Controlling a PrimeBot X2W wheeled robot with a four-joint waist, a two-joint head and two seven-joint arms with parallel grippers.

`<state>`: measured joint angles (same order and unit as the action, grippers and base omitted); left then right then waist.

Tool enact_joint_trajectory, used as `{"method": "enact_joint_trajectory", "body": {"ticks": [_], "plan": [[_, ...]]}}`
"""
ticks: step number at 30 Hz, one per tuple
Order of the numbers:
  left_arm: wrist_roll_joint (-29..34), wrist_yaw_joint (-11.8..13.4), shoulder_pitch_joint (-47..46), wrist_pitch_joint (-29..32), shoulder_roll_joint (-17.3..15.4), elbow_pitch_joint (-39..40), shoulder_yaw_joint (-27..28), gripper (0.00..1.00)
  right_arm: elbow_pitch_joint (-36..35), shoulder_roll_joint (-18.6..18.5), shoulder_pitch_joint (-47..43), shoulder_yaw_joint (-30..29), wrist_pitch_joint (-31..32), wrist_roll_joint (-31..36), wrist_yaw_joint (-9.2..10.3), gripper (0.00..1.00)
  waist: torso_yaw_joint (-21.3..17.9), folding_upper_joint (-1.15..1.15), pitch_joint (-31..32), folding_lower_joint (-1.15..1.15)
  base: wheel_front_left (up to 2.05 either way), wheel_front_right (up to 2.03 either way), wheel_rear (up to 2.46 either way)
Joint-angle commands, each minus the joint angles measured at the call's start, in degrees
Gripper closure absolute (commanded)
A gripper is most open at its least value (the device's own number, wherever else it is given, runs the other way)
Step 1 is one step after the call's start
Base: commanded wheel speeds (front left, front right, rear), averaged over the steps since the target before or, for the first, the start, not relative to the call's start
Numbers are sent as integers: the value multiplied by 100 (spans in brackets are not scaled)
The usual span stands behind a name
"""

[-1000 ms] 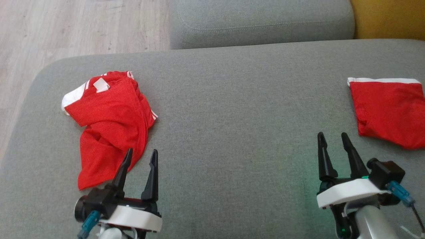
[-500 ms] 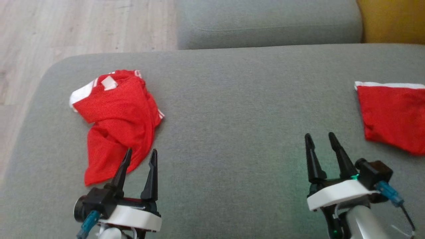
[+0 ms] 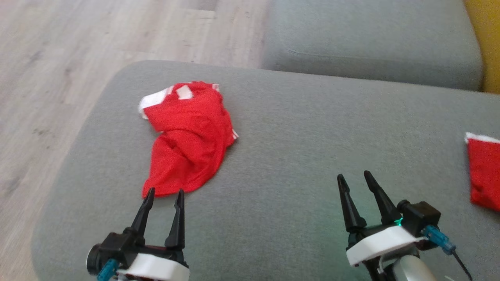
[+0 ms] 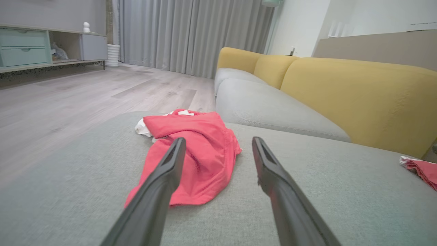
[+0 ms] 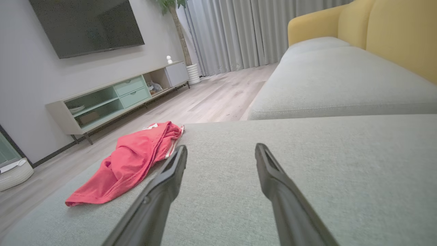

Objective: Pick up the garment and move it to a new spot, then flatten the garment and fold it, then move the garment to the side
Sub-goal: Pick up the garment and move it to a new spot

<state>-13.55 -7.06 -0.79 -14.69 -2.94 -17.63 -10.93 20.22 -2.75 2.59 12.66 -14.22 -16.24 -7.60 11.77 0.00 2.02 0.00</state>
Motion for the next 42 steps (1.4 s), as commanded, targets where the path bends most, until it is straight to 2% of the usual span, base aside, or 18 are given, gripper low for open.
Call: {"method": "enact_joint_trajectory", "body": {"ticks": [1, 8, 14, 22, 26, 29, 32, 41, 42], "plan": [[47, 13, -173, -31, 5, 184, 222, 0, -217, -13, 157, 137, -77, -38, 11, 0, 178, 0, 77, 0, 0, 0, 0], [84, 1, -87, -31, 6, 183, 243, 0, -220, -13, 91, 294, -77, -102, 11, 0, 501, 0, 115, 0, 0, 0, 0], [107, -11, -118, -31, 0, 190, 260, 0, -243, -13, 105, 346, -77, -116, 11, 0, 526, 0, 14, 0, 0, 0, 0], [205, -33, -743, 63, -227, -150, -74, 0, -253, -13, 351, 295, -77, -17, 11, 0, 72, 0, -572, 0, 0, 0, 0], [35, -40, -1638, 708, -474, -711, -650, 0, -297, -13, 537, 189, -77, 113, 11, 0, -290, 0, -1071, 0, 0, 0, 0], [-246, -41, -2115, 1090, -600, -1161, -877, 0, -328, -13, 643, 137, -77, 150, 11, 0, -484, 0, -1307, 0, 0, 0, 0], [-429, -42, -2484, 1430, -714, -1680, -968, 0, -356, -13, 731, 118, -77, 160, 11, 0, -645, 0, -1476, 0, 0, 0, 0], [-521, 74, -3036, 1632, -817, -2856, -905, 0, -424, -13, 792, 10, -78, 169, 11, 0, -849, 0, -1653, 0, 0, 0, 0], [-566, 58, -3068, 1619, -799, -2948, -906, 100, -424, -13, 790, 3, -78, 169, 11, 0, -859, 0, -1651, 0, 0, 0, 0]]}}
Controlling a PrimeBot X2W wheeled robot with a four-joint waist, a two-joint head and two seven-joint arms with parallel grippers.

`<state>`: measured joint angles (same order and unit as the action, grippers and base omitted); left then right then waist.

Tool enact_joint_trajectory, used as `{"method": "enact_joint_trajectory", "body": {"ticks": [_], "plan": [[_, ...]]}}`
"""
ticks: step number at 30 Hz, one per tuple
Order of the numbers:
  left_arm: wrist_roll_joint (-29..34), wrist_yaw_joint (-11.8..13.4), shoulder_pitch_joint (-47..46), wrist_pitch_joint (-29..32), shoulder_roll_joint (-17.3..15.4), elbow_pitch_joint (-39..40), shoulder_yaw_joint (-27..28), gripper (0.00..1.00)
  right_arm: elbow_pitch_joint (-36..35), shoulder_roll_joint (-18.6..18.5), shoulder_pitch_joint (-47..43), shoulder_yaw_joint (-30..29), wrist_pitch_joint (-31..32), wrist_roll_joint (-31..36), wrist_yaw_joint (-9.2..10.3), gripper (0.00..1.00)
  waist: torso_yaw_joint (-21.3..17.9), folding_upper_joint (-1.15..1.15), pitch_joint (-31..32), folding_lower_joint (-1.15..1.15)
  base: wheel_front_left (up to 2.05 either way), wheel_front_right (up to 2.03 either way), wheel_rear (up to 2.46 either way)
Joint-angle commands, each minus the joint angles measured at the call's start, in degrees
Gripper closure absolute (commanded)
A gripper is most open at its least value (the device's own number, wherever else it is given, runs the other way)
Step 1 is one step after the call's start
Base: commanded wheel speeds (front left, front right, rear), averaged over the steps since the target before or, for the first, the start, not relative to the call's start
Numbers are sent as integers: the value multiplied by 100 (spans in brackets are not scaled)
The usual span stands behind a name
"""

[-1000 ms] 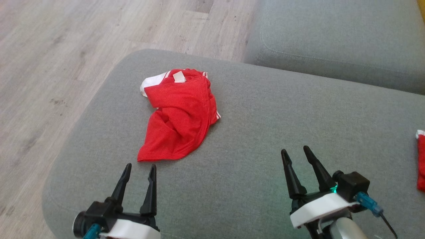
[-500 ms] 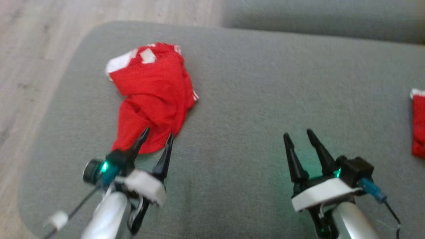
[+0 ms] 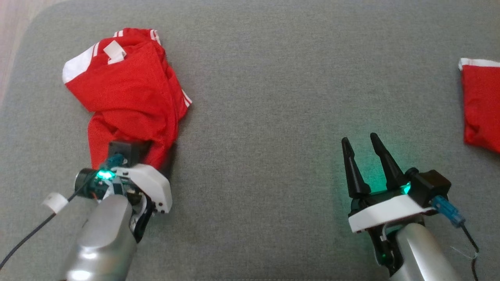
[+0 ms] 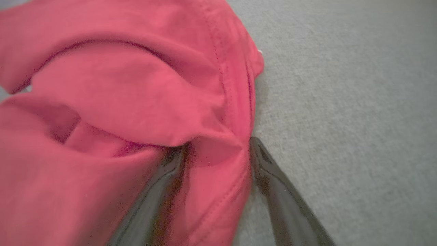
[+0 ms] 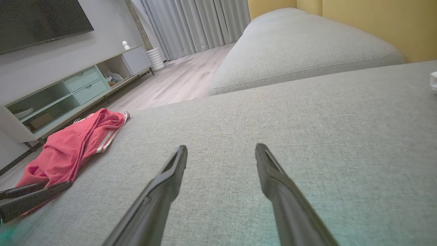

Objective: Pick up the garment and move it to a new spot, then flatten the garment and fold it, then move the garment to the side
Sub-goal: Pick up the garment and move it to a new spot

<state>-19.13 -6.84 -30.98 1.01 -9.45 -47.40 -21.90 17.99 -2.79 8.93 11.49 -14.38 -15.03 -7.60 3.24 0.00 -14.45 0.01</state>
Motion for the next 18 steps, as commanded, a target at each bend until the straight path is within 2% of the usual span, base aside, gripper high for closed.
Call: {"method": "enact_joint_trajectory", "body": {"ticks": [1, 10, 18], "plan": [[-41, 23, -77, 6, -140, -42, 187, 100, -200, -9, 156, 114, -62, 46, 11, 0, -14, 0, 2, -1, 0, 0, 0], [-397, -52, -155, -969, 69, -81, 113, 100, -98, -9, 154, 77, -62, 41, 11, 0, -126, 0, 301, -1, 0, 0, 0], [-779, -63, -257, -1478, 366, 1021, -596, 100, -48, -9, 115, 107, -62, -30, 11, 0, -398, 0, 553, -1, 0, 0, 0]]}}
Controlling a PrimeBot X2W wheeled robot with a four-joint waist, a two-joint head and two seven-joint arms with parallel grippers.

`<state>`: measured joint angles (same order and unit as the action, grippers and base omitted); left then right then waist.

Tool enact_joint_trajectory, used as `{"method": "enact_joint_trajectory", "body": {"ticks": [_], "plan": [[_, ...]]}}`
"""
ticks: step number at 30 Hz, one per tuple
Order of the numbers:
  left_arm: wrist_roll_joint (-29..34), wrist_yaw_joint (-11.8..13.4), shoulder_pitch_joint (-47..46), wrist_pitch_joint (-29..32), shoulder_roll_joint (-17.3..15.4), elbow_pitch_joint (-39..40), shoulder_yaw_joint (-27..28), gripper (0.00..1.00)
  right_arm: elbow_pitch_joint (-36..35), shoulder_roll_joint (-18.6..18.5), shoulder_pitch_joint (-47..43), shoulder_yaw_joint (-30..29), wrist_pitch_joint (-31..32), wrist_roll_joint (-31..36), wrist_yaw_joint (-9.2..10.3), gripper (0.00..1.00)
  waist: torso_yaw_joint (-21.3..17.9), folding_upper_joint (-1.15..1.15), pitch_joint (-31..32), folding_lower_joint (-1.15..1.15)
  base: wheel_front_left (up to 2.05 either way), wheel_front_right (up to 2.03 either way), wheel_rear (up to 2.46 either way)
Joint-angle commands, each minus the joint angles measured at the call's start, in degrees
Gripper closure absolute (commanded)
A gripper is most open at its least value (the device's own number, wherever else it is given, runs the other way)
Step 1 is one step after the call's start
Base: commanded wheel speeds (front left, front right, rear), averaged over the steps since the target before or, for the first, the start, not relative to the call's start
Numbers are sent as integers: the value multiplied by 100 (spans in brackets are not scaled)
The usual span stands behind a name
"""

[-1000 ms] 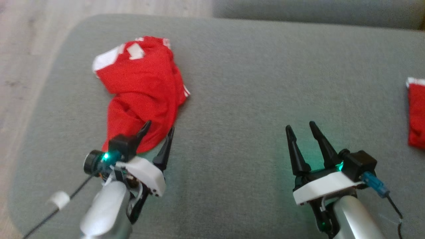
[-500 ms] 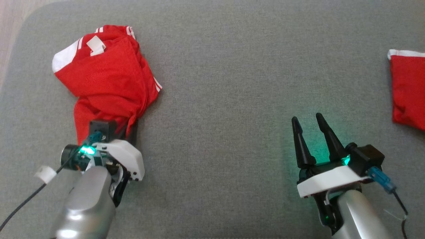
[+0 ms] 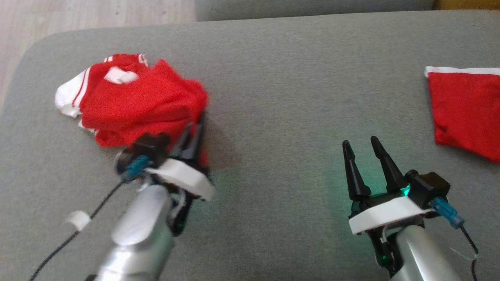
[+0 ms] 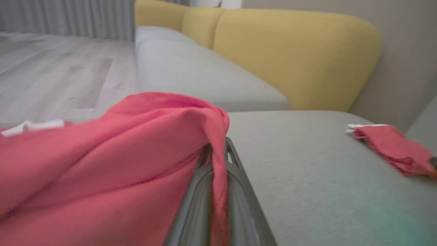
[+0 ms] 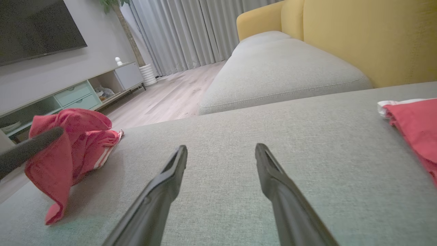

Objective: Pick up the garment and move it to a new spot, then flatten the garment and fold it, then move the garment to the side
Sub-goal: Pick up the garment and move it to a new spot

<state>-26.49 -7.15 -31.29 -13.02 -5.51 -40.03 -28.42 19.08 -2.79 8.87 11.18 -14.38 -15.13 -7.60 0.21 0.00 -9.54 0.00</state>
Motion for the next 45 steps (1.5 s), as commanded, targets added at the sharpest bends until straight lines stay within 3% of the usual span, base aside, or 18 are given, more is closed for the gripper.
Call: {"method": "enact_joint_trajectory", "body": {"ticks": [1, 13, 18, 19, 20, 25, 35, 40, 45], "plan": [[-74, -32, -248, -91, 10, 443, -61, 100, -156, -9, 119, 139, -62, -28, 11, 0, -149, 0, 76, 0, 0, 0, 0], [-578, -31, -648, 173, 259, 1672, -2130, 100, -200, -9, 178, 270, -62, -195, 11, 0, -924, 0, -71, 0, 0, 0, 0], [-887, 109, -699, 231, 261, 1844, -2750, 100, -212, -9, 209, 288, -62, -247, 11, 0, -1127, 0, -157, 0, 0, 0, 0], [-917, 172, -724, 229, 261, 1840, -2891, 53, -219, -9, 215, 293, -62, -253, 11, 0, -1158, 0, -182, 0, 0, 0, 0], [-945, 234, -745, 213, 262, 1824, -3013, 0, -226, -9, 223, 293, -62, -258, 11, 0, -1175, 0, -203, 0, 0, 0, 0], [-1153, 427, -843, 81, 262, 1599, -3296, 0, -256, -9, 236, 205, -62, -245, 11, 0, -1090, 0, -248, 0, 0, 0, 0], [-1171, 580, -1035, -175, 195, 993, -2840, 0, -201, -9, 189, 77, -62, -75, 11, 0, -487, 0, 16, 0, 0, 0, 0], [-1026, 639, -917, -193, -16, 989, -2591, 0, -193, -9, 158, 18, -62, -61, 11, 0, -238, 0, 153, 0, 0, 0, 0], [-842, 872, -486, -196, -436, 1441, -1915, 0, -229, -9, 53, -158, -62, -14, 11, 0, 78, 0, 234, 0, 0, 0, 0]]}}
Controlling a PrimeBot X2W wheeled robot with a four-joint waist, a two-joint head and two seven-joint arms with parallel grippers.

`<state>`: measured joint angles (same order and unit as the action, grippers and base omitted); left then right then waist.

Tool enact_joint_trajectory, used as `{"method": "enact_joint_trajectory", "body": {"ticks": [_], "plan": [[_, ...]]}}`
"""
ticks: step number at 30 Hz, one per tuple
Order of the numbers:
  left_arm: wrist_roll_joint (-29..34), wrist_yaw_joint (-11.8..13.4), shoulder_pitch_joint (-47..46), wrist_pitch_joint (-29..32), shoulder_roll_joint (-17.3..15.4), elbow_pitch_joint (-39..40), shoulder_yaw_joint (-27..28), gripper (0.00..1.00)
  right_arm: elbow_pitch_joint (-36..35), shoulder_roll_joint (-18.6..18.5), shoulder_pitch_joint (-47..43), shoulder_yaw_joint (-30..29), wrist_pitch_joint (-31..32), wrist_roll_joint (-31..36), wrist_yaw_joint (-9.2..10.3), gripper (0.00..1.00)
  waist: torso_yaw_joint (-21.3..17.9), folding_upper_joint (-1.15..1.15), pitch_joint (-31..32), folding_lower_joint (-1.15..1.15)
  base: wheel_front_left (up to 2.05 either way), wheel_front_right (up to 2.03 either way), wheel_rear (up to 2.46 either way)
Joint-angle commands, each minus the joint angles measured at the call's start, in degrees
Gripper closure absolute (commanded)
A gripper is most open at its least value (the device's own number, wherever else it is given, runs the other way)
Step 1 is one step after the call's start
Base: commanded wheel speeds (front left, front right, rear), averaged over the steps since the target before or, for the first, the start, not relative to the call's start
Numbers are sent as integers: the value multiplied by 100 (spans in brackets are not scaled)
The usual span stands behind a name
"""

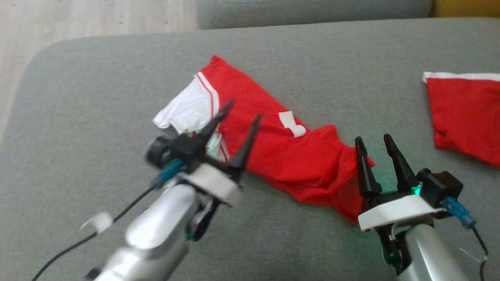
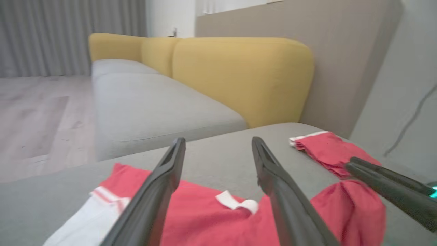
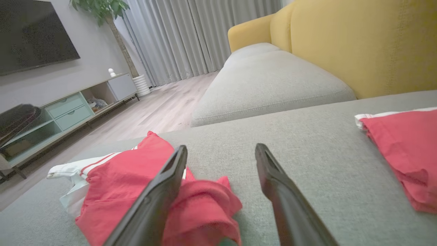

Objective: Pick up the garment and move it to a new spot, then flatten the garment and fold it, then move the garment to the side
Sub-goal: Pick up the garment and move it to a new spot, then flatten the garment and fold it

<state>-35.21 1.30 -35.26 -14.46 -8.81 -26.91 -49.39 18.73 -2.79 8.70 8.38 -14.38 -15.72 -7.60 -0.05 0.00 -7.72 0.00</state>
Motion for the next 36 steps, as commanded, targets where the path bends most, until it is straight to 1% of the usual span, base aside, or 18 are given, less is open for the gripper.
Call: {"method": "enact_joint_trajectory", "body": {"ticks": [1, 4, 7, 8, 9, 11, 14, 15, 18, 23, 27, 30, 33, 36], "plan": [[76, 81, 46, -52, -211, 243, 347, 0, -193, -9, 50, 105, -62, 66, 11, 0, 165, 0, 72, 0, 0, 0, 0], [269, 287, 547, -52, -531, 595, 855, 0, -191, -9, -9, 51, -62, 116, 11, 0, 329, 0, 143, 0, 0, 0, 0], [432, 483, 1178, -53, -749, 961, 1379, 0, -174, -9, -66, 32, -62, 148, 11, 0, 444, 0, 209, 0, 0, 0, 0], [469, 528, 1411, -53, -787, 1080, 1549, 0, -170, -9, -80, 31, -62, 154, 11, 0, 473, 0, 221, 0, 0, 0, 0], [519, 564, 1849, -53, -797, 1291, 1868, 0, -173, -9, -104, 27, -62, 166, 11, 0, 534, 0, 233, 0, 0, 0, 0], [593, 554, 2203, -53, -756, 1437, 2132, 0, -177, -9, -115, 38, -62, 182, 11, 0, 578, 0, 238, 0, 0, 0, 0], [739, 463, 2526, -53, -628, 1553, 2409, 0, -180, -9, -105, 57, -62, 214, 11, 0, 635, 0, 246, 0, 0, 0, 0], [739, 463, 2526, -53, -628, 1553, 2409, 0, -180, -9, -105, 57, -62, 214, 11, 0, 635, 0, 246, 0, 0, 0, 0], [905, 322, 2630, -53, -484, 1570, 2546, 0, -213, -9, -58, 86, -62, 281, 11, 0, 708, 0, 231, 0, 0, 0, 0], [1135, 91, 2601, -53, -269, 1486, 2702, 0, -298, -9, 187, 382, 26, 651, 11, 0, 865, 0, 148, 0, 0, 0, 0], [1264, -72, 2574, -53, -110, 1306, 2818, 0, -390, -9, 663, 843, 288, 1038, 11, 0, 1065, 0, 15, 0, 0, 0, 0], [1353, -198, 2505, -53, 35, 1186, 2867, 0, -319, -9, 1141, 1269, 560, 1299, 11, 0, 1305, 0, -128, 0, 0, 0, 0], [1427, -304, 2440, -53, 178, 1063, 2938, 0, 6, -9, 1653, 1748, 847, 1470, 11, 0, 1559, 0, -250, 0, 0, 0, 0], [1490, -408, 2387, -53, 307, 952, 2989, 0, 567, -69, 2154, 2184, 1145, 1595, 11, 0, 1823, 0, -373, 0, 0, 0, 0]]}}
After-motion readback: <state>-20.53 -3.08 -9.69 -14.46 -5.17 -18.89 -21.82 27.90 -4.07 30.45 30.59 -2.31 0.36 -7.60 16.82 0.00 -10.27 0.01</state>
